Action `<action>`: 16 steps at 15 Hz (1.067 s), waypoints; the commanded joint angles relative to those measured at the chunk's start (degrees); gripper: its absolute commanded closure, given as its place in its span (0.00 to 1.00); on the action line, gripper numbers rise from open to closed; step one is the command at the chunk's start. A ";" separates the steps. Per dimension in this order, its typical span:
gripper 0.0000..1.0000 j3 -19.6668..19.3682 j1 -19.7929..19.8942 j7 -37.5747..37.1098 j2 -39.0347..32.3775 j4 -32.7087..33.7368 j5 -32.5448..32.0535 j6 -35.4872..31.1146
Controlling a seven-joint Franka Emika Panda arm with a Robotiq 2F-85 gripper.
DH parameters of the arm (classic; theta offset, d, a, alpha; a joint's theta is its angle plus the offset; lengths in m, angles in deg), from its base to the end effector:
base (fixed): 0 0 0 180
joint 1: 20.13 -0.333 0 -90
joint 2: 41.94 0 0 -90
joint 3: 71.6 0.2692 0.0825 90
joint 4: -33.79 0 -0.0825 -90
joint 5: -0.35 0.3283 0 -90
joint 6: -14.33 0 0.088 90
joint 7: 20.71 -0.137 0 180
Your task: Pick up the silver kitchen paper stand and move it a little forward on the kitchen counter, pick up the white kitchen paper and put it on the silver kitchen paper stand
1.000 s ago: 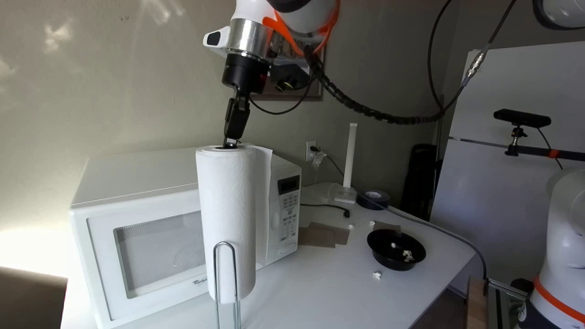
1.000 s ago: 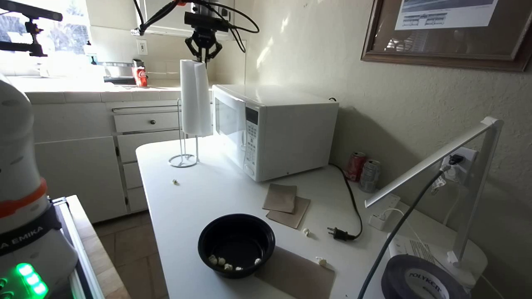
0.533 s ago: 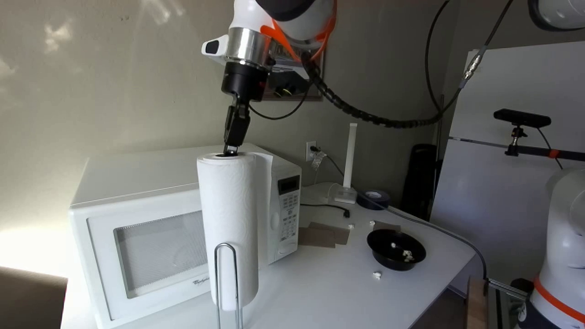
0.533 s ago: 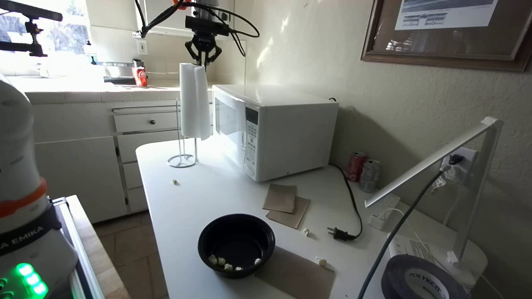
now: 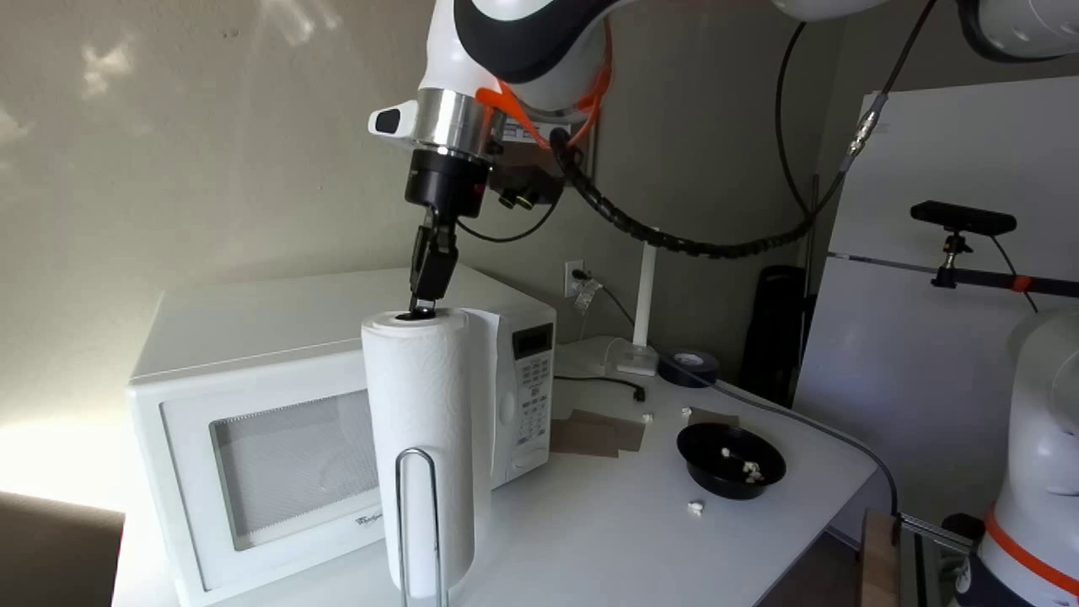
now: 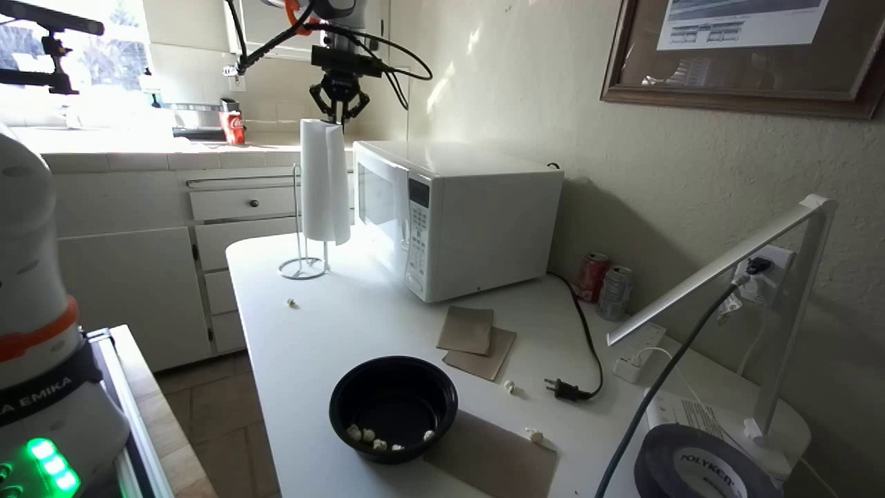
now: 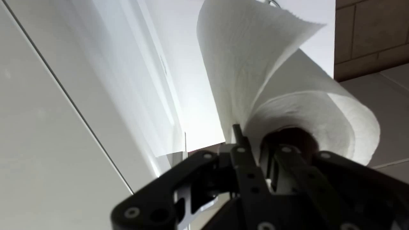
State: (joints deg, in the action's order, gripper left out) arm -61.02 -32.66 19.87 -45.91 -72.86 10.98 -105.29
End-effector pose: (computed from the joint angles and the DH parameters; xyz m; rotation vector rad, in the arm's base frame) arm 0.4973 0.2257 0.4379 -2.5879 -1.4663 -0.2734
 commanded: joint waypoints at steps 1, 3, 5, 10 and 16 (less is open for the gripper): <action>0.97 1.04 0.54 1.07 -0.30 -1.70 0.53 -2.49; 0.97 1.17 0.62 1.20 -0.56 -2.06 0.54 -2.76; 0.97 1.20 0.69 1.69 -0.75 -2.48 0.27 -3.01; 0.97 1.31 0.71 2.92 -1.04 -4.02 0.58 -4.25; 0.97 1.67 0.73 3.83 -1.51 -5.91 0.91 -6.90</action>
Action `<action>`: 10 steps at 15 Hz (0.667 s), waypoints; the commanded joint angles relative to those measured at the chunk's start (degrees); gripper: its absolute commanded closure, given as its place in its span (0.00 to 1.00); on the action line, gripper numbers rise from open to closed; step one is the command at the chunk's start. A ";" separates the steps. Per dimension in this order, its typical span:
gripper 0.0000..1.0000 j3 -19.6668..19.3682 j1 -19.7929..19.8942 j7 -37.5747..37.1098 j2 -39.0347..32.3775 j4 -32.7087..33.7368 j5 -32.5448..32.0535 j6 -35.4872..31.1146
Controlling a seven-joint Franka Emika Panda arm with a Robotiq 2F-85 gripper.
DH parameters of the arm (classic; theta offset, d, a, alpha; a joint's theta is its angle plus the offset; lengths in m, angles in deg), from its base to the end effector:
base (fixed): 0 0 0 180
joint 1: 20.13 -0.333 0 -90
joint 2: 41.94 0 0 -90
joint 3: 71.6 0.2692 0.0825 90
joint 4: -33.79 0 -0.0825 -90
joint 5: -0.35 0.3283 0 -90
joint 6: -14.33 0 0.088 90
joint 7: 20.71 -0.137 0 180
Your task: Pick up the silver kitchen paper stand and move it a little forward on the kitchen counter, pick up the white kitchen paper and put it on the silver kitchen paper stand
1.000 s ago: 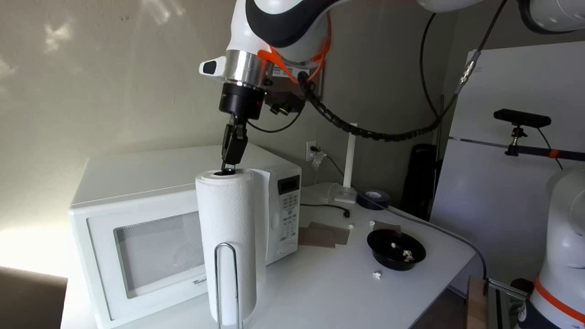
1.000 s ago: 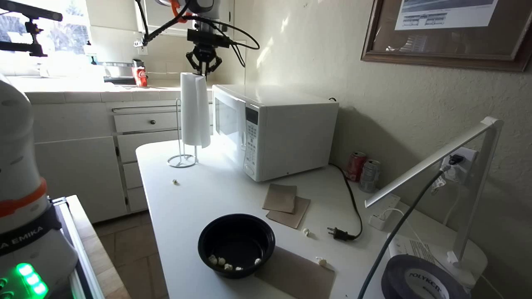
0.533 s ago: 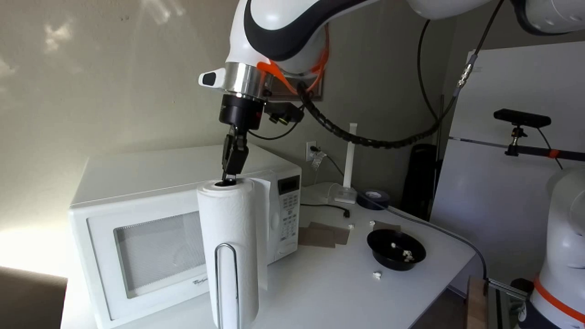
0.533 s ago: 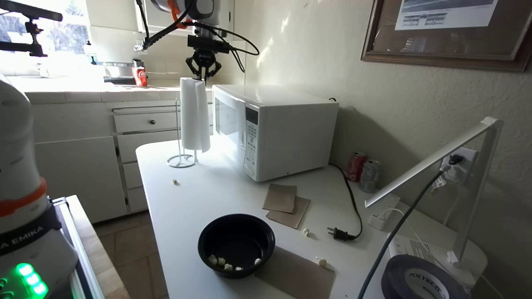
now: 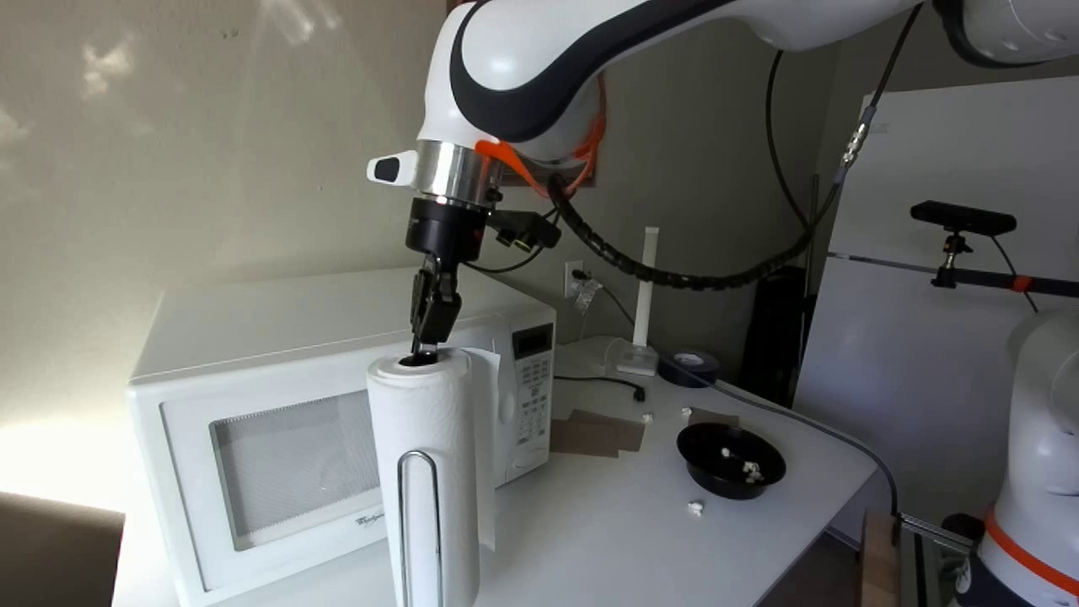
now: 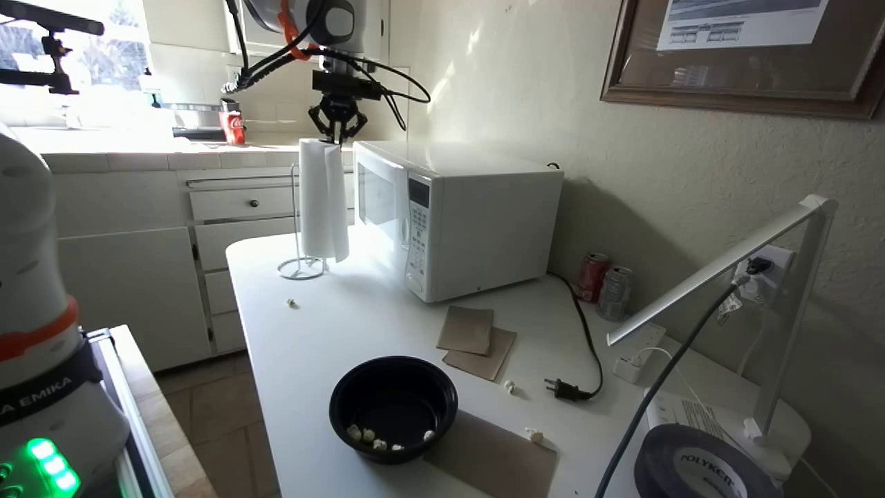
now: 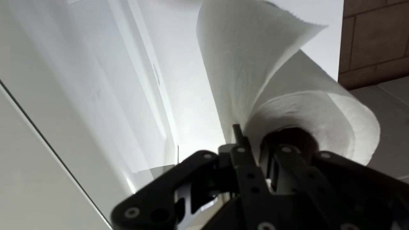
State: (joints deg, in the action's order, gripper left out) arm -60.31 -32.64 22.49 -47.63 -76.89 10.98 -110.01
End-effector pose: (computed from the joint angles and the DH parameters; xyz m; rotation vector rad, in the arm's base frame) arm 0.4956 0.2294 0.3995 -2.5594 -1.5220 -0.2512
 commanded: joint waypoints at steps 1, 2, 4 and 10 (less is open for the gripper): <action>0.97 1.02 0.71 1.22 0.21 -2.25 0.93 -2.57; 0.97 1.06 0.71 1.27 0.17 -2.65 0.81 -2.85; 0.97 1.12 0.69 1.20 0.13 -3.27 0.50 -3.58; 0.97 1.26 0.70 1.62 0.04 -4.69 0.42 -5.45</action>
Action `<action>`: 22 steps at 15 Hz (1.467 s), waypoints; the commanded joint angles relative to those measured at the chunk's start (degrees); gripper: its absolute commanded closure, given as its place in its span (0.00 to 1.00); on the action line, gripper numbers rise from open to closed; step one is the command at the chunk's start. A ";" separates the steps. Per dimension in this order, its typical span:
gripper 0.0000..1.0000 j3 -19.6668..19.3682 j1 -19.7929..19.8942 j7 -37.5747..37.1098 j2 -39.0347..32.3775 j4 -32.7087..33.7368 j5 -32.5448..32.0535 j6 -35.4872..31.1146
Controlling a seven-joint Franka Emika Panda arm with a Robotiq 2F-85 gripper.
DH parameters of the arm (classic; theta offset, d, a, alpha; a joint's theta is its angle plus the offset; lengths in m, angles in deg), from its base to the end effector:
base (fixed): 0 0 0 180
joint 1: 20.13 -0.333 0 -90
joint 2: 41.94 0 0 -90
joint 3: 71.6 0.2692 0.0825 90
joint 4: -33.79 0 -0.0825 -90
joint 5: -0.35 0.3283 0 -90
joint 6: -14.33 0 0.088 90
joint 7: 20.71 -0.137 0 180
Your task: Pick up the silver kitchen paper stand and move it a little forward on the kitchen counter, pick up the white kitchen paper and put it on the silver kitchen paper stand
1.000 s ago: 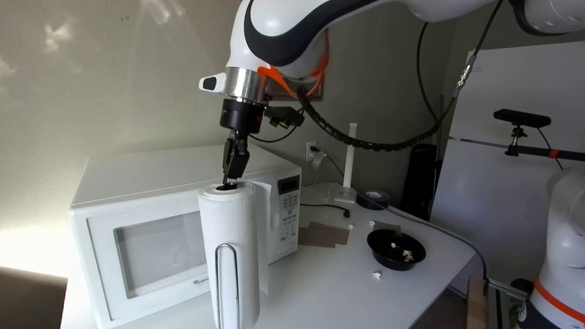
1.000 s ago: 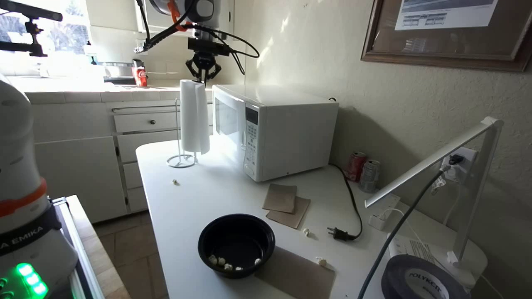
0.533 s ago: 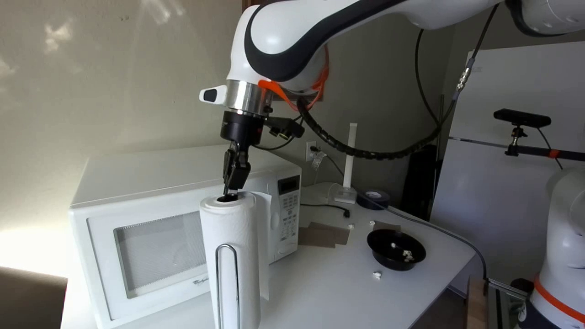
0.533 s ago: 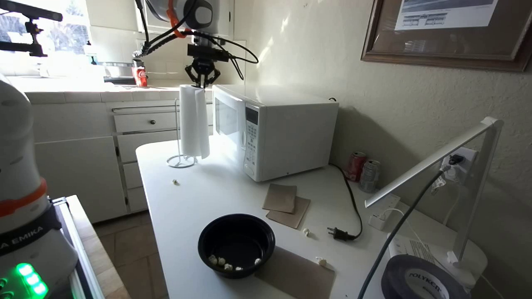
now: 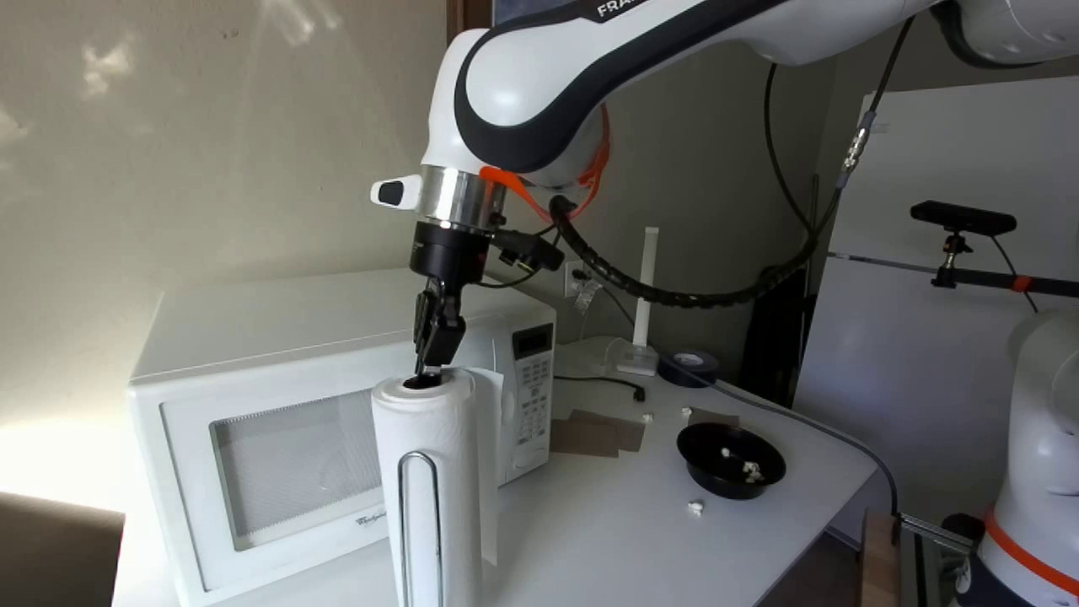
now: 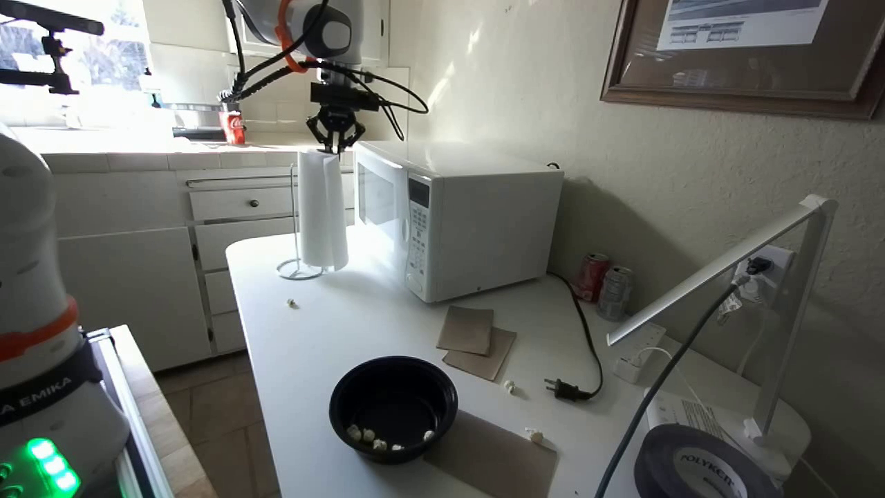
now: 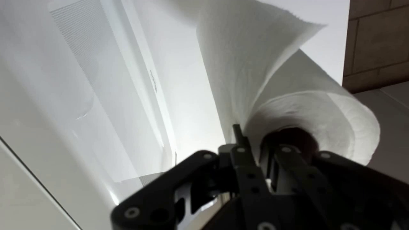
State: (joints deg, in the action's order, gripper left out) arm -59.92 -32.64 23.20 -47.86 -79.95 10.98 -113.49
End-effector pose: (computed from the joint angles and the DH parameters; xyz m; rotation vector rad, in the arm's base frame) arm 0.4917 0.2301 0.3805 -2.5563 -1.5368 -0.2561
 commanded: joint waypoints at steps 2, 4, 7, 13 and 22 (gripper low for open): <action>0.97 0.91 0.70 1.01 0.25 -2.18 0.39 -2.61; 0.94 0.97 0.71 1.06 0.26 -2.54 0.40 -2.98; 0.89 1.04 0.72 1.18 0.21 -2.59 0.51 -2.89; 0.60 1.18 0.71 1.36 0.20 -2.77 0.72 -2.65; 0.00 1.21 0.62 0.41 2.47 -2.21 0.57 -1.31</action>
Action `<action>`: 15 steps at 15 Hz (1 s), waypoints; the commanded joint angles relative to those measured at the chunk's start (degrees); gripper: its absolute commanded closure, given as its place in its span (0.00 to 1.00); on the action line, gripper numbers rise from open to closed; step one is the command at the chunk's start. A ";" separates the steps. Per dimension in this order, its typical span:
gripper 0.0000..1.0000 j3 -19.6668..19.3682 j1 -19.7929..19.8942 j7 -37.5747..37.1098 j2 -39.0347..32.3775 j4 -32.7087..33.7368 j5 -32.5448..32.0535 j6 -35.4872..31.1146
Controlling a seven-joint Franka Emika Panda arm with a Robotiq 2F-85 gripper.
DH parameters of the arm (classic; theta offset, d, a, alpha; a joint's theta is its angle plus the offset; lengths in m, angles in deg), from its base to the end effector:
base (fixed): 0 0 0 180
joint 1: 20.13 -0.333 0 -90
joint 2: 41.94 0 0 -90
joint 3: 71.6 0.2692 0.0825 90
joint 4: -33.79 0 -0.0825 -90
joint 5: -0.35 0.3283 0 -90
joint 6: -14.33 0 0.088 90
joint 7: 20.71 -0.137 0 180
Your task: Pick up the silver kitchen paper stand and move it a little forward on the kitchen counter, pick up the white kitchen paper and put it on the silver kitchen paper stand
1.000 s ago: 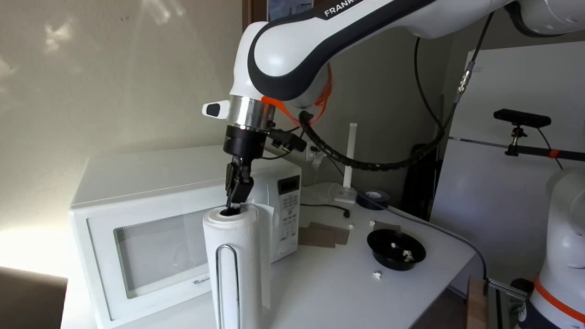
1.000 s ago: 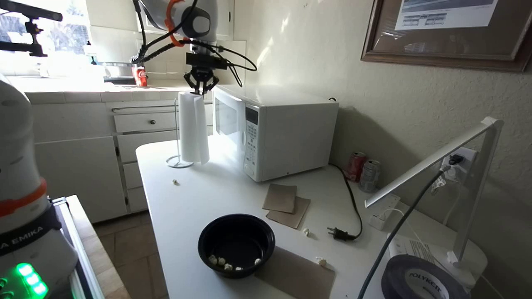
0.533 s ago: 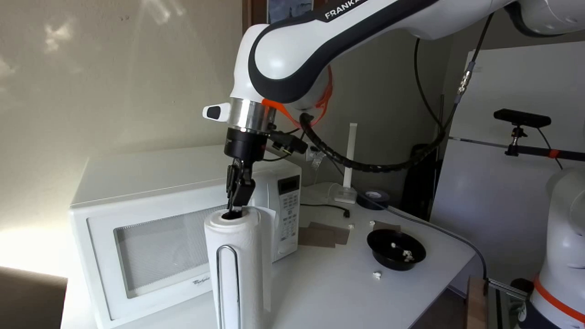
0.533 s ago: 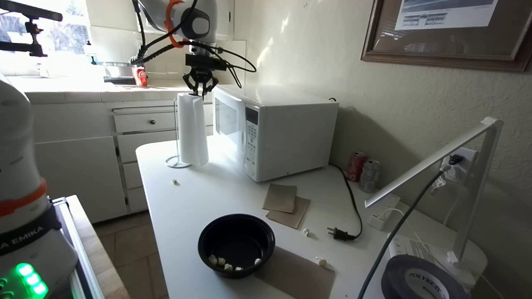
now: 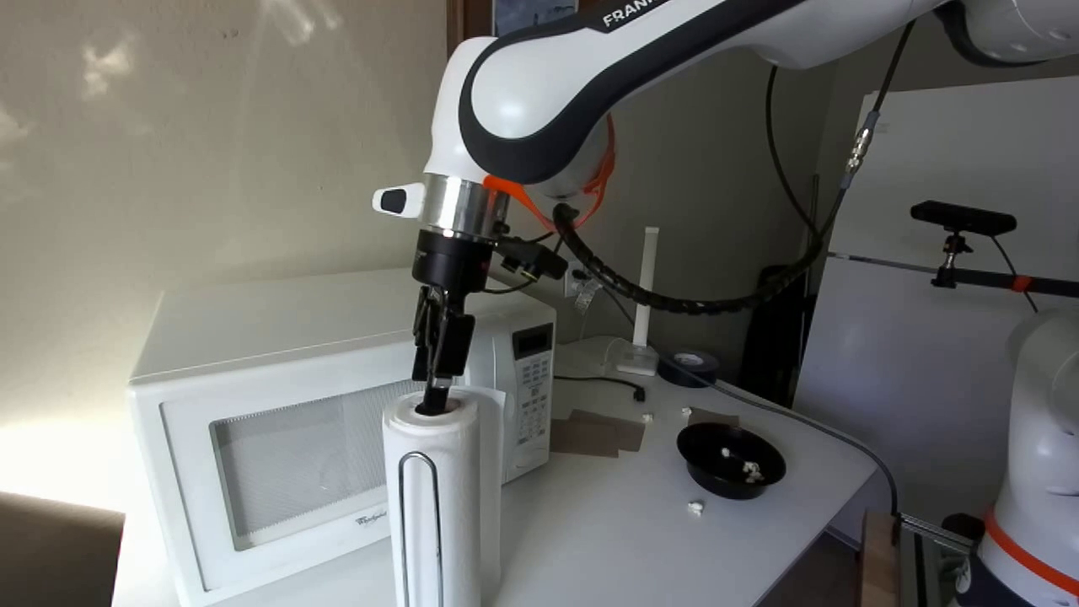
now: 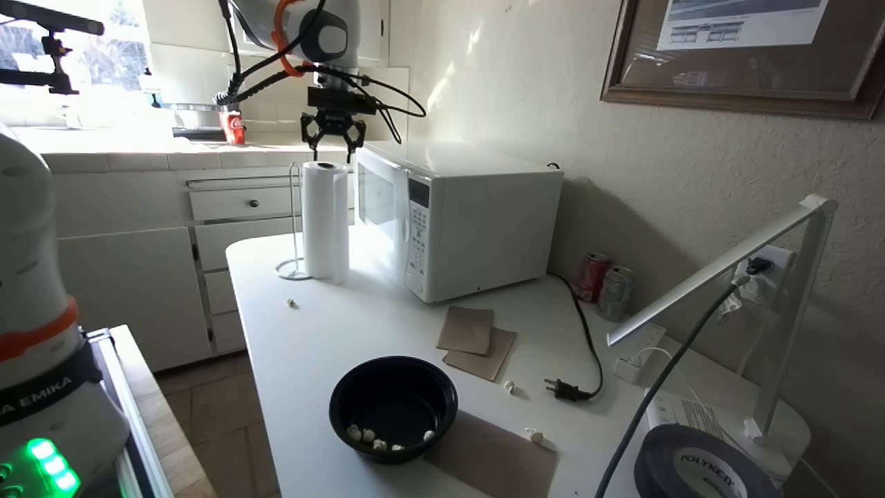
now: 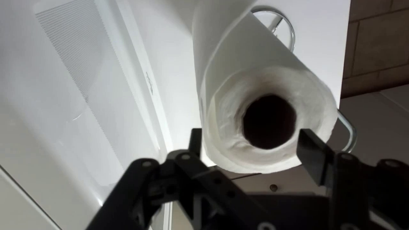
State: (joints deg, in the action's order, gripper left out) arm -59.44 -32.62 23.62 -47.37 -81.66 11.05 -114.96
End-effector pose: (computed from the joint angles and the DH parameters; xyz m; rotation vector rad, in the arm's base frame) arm 0.4867 0.2322 0.3749 -2.5499 -1.5524 -0.2620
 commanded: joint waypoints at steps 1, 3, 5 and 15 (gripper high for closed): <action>0.00 0.72 0.55 -0.12 2.76 -0.36 0.51 0.55; 0.00 0.64 0.40 -0.45 4.60 0.09 0.73 1.61; 0.00 0.53 0.17 -0.40 6.81 0.62 1.08 2.80; 0.00 -0.83 -0.75 -3.20 16.01 2.30 0.31 11.96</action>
State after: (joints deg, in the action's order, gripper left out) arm -59.55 -32.81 21.66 -33.46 -78.68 11.60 -105.20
